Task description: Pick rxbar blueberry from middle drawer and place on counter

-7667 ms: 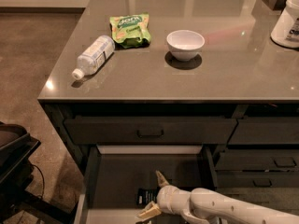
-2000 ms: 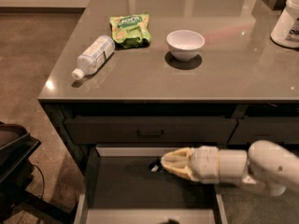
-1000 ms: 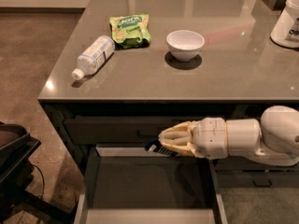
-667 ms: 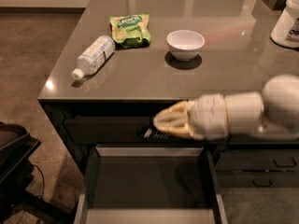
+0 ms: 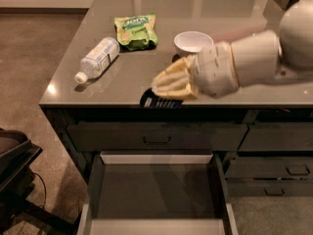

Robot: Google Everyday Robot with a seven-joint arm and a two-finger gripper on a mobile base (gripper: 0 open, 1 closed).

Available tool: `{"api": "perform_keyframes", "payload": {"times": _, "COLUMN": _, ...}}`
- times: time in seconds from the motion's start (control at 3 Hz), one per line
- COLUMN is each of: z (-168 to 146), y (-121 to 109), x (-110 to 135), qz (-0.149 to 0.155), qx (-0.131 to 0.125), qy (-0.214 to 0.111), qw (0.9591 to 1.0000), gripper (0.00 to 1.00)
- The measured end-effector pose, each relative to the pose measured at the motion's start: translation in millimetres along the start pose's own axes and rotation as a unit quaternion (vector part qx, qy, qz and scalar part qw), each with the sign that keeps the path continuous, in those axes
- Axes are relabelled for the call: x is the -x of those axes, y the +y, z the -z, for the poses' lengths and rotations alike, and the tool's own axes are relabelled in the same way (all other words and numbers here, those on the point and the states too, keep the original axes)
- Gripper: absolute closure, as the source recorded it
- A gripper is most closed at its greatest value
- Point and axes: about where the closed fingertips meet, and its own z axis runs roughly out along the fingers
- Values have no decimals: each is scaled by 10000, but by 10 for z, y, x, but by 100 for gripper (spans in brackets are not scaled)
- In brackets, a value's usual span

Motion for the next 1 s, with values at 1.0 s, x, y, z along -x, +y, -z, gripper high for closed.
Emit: {"api": "perform_keyframes", "payload": {"times": 1.0, "z": -574, "y": -1156, "x": -265, "qz": 337, "qx": 412, "qy": -164, "qw": 9984, "gripper": 100}}
